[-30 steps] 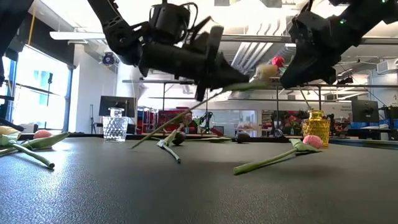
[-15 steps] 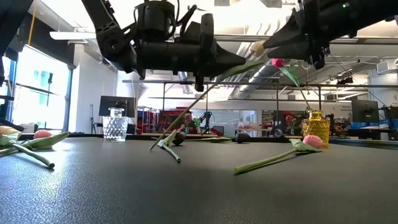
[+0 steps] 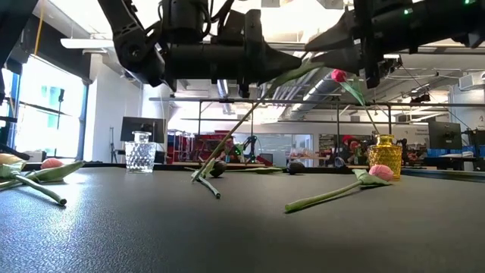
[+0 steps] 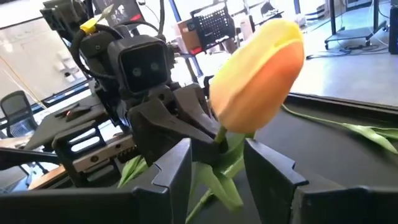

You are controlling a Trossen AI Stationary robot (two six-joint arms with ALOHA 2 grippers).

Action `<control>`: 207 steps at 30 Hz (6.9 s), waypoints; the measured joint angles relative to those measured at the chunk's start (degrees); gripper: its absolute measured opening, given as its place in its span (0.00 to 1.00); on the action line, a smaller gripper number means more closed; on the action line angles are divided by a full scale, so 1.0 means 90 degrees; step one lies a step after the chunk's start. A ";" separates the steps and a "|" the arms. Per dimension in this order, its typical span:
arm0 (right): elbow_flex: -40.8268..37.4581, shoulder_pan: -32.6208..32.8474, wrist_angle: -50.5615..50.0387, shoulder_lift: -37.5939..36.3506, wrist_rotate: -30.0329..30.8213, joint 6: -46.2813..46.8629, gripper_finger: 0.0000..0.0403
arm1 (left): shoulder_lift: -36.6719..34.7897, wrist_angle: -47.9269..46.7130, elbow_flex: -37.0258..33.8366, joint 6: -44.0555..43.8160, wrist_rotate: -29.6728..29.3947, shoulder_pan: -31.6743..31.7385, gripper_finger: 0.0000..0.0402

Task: Sort flowers into vase by color
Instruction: Put the right orange flower into the yellow flower vase, then put the red flower into the yellow flower vase

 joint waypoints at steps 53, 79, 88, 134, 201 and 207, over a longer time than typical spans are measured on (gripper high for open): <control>0.0061 -0.1087 -0.3759 -0.2473 -0.0303 0.0386 0.00 | 0.0005 -0.1230 -0.0004 -0.0164 0.0070 0.0110 0.32; 0.4094 -0.1096 -1.0227 -0.3580 0.1277 0.0716 0.00 | 0.0005 -0.1363 -0.0004 -0.0101 0.0051 0.0127 0.32; 0.5254 -0.1096 -1.1778 -0.3242 0.2099 0.0963 0.00 | 0.0005 -0.1405 -0.0004 -0.0040 0.0051 0.0129 0.32; 0.4583 -0.1832 -1.3164 -0.3066 0.2713 0.2622 0.00 | 0.0005 -0.1564 -0.0004 0.0014 0.0049 0.0201 0.32; 0.3243 -0.2875 -1.1003 -0.2577 -0.1358 0.1932 0.47 | 0.0000 -0.2256 -0.0004 0.0128 0.0553 0.0234 0.32; 0.2206 -0.2753 -1.0024 -0.2363 -0.1704 0.2105 0.47 | 0.0000 -0.2348 -0.0004 -0.0105 0.0495 0.0005 0.32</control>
